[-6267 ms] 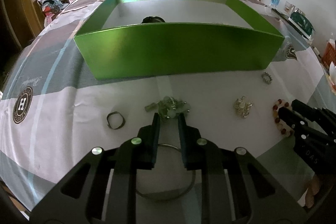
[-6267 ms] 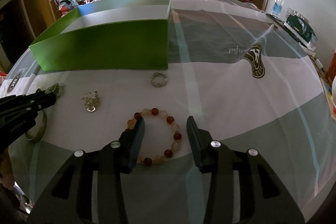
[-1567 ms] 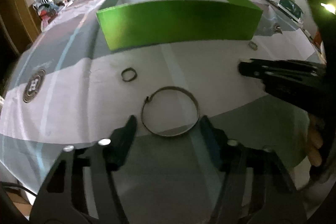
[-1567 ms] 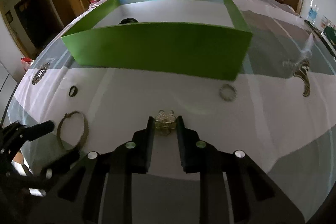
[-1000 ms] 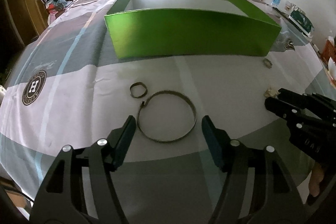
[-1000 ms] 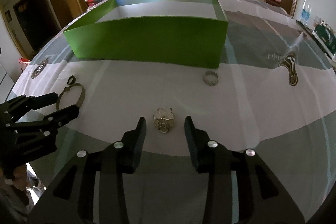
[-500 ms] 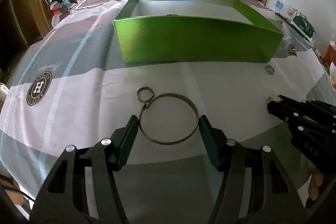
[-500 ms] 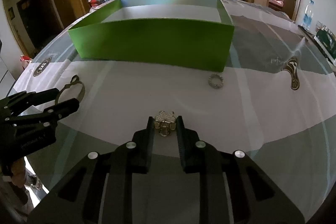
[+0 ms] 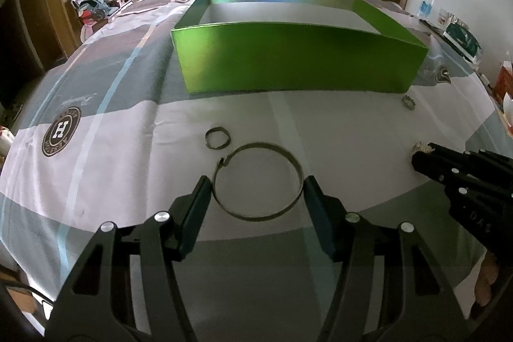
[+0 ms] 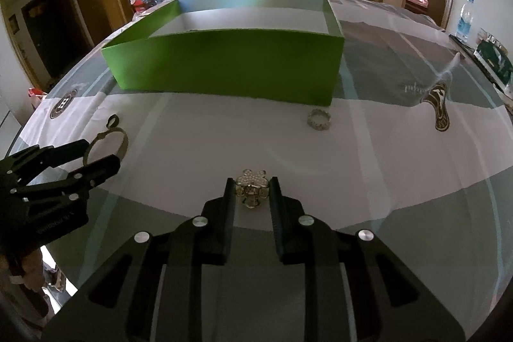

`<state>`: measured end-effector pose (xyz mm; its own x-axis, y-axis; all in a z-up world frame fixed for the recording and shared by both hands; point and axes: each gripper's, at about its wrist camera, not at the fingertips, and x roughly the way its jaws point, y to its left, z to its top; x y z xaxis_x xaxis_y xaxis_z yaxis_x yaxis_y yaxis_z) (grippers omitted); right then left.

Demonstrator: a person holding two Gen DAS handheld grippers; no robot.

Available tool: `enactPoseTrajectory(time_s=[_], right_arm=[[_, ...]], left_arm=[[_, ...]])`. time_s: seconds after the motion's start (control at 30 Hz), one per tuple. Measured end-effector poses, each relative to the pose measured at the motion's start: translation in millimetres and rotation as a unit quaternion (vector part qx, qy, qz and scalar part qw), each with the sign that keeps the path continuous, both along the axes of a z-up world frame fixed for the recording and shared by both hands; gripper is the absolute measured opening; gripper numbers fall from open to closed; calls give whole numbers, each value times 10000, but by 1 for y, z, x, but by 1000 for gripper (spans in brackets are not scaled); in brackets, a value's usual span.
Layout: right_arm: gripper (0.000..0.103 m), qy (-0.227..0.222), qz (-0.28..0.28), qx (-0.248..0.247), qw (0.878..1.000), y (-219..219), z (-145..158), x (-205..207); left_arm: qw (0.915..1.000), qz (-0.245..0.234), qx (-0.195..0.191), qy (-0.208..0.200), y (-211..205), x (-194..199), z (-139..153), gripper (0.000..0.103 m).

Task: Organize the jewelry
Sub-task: 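Grasp and lift the wire bangle with the left tool while the right tool holds the gold charm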

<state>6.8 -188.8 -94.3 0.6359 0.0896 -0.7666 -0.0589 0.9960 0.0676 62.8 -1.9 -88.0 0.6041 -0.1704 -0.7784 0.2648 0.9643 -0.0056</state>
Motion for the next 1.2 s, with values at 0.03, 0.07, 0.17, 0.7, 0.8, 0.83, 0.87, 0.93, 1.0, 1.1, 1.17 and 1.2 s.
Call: enactPoseTrajectory(time_s=[0.03,0.07,0.17,0.7,0.8,0.83,0.87,0.93,1.0,1.1,1.17,1.2], right_arm=[[21,9,2,-3,10000,1,0,0],[21,11,0,-3,10000,1,0,0],[21,9,-3,1,10000,1,1,0],[21,40,-53,84,9999,-3,0,-3],[21,1,-48,96,9999,-2,2,-5],[21,-9,-48,99,9999,-2,2,-5],[21,-14,-47,102,9999,-2,3,-6],[21,-14,-54,106,9999,-3,3,-6],[21,-22,-62,113,9999,-4,4,-6],[21,-76,-48,168,9998,-4,11,-8],[21,-171,-31,168,9997,-3,18,-9],[21,-197,-38,159,9997,-3,20,-10]], left_arm=[[10000,6,-4,1,1,0,-1,59],[10000,17,-7,11,2,0,-1,59],[10000,47,-4,44,2,0,-3,59],[10000,4,-3,53,-4,-2,-4,59],[10000,0,5,24,-4,-4,-2,59],[10000,-1,6,15,-4,-4,-2,59],[10000,-2,9,8,-5,-5,-1,59],[10000,-1,10,3,-6,-6,0,59],[10000,-4,5,-5,-6,-6,1,59],[10000,0,-21,-65,-4,-9,7,59],[9999,-9,-35,-141,-4,-11,12,59],[9998,-9,-44,-171,-3,-11,15,59]])
